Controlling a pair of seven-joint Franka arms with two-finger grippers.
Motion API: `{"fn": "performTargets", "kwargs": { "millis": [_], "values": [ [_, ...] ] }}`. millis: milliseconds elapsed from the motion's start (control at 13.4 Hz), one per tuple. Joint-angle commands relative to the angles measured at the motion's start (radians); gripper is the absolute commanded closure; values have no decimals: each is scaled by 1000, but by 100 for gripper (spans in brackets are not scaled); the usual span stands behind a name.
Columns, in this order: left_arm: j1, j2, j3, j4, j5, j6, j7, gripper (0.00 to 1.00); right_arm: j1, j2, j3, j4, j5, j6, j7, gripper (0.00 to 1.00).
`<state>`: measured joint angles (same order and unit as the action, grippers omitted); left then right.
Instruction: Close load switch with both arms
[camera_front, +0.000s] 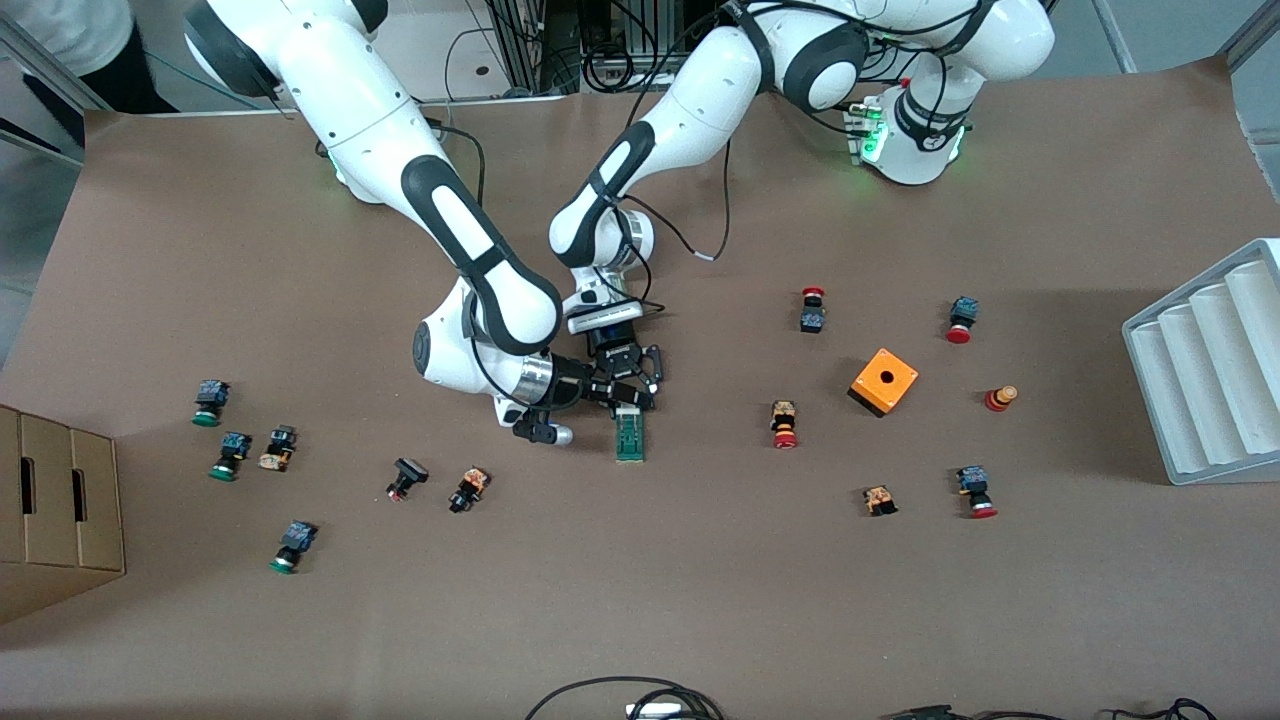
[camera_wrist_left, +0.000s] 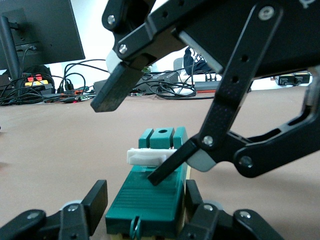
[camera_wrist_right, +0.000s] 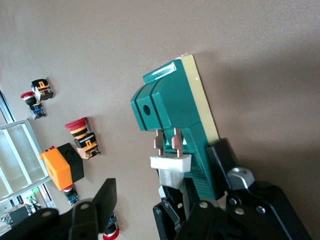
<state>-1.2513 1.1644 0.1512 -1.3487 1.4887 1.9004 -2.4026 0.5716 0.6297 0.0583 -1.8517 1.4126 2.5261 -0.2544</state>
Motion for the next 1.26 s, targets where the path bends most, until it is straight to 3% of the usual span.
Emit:
{"fn": "performTargets", "kwargs": {
  "millis": [0,818,1190],
  "values": [
    [6,26,1,-32,-50,-58,-20,31,14,-2,-3,5,28,14,-13,39],
    [4,26,1,-35,-51,-80,-20,30,7,-2,-6,12,8,16,-8,49],
    [4,31,-1,-33,-53,-78,-20,30,5,-1,-6,20,8,17,-9,48]
  ]
}}
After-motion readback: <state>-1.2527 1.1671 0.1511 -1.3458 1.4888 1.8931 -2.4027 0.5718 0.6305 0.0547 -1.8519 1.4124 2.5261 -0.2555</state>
